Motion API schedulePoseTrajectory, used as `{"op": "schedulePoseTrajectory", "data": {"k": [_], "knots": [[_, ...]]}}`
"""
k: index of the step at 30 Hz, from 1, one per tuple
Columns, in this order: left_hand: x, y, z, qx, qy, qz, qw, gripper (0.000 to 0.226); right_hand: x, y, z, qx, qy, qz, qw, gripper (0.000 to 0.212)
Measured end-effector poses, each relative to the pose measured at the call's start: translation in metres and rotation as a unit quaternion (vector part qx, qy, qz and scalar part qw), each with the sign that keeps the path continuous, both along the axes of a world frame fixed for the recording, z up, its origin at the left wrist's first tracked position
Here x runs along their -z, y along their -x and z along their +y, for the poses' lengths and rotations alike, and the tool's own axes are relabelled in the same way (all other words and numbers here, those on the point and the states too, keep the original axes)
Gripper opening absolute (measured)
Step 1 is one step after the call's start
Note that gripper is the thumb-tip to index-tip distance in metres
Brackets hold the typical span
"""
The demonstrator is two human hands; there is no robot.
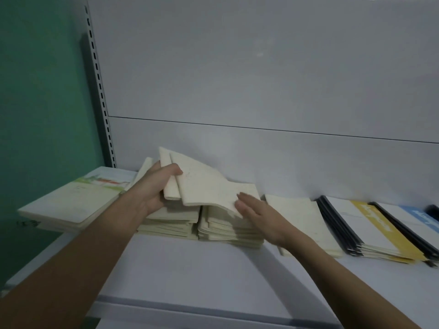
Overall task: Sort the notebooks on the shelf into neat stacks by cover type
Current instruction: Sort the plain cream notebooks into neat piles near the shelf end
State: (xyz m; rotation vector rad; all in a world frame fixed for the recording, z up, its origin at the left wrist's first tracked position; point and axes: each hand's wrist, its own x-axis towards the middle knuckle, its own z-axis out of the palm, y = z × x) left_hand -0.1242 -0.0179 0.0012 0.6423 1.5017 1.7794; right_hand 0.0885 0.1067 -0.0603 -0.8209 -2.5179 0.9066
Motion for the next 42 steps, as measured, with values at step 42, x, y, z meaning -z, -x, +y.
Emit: {"op": "schedulePoseTrajectory", "data": {"k": [42], "knots": [[0.051, -0.185, 0.123, 0.13, 0.078, 0.006, 0.988, 0.035, 0.005, -0.153, 0.096, 0.193, 0.293, 0.12, 0.929, 0.038]]}}
